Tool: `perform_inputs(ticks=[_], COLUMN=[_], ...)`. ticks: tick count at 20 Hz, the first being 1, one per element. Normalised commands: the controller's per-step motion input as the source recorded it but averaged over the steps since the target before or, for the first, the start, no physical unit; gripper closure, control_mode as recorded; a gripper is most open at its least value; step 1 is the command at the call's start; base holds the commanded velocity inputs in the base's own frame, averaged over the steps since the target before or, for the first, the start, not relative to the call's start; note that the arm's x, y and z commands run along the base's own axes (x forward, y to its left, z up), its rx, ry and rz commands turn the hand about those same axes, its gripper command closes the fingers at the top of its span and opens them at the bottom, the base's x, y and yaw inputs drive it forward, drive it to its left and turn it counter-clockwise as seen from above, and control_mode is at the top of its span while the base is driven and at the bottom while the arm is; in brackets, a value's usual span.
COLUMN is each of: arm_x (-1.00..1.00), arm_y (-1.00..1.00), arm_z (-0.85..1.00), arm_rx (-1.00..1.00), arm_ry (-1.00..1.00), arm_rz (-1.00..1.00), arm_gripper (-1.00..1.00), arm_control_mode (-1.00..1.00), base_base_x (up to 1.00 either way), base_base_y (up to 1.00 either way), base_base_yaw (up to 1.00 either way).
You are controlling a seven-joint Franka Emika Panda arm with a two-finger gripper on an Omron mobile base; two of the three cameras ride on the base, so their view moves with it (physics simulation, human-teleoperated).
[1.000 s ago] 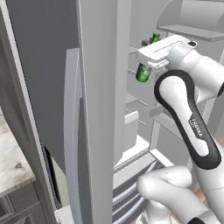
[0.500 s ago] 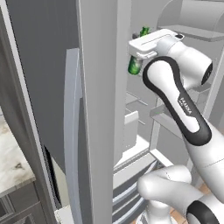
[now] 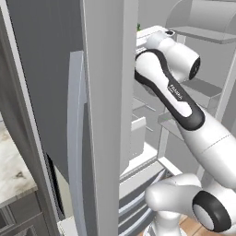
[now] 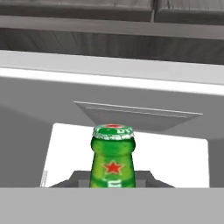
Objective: Place the beer and liquor on the top shelf of the fridge to keep them out of children's reach, and place the tomato on lower shelves for easy access.
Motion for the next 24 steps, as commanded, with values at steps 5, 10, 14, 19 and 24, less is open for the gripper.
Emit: perform_inputs(ticks=[5,10,14,19,24], arm_x=[0.41,0.41,0.42,0.43,0.43], arm_y=[0.19,0.09,0.05,0.09,0.12], arm_z=[0.19,0.07,-0.07,-0.25,-0.22], arm_rx=[0.00,0.00,0.00,0.00,0.00], arm_ry=[0.00,0.01,0.02,0.02,0.03], arm_rz=[0.00,0.00,0.00,0.00,0.00], arm_gripper=[1.00,1.00,1.00,1.00,1.00], arm_control_mode=[-1.00,-1.00,-1.00,-1.00,-1.00], base_base_x=[0.00,0.00,0.00,0.00,0.00], base_base_y=[0.00,0.00,0.00,0.00,0.00], base_base_yaw=[0.00,0.00,0.00,0.00,0.00])
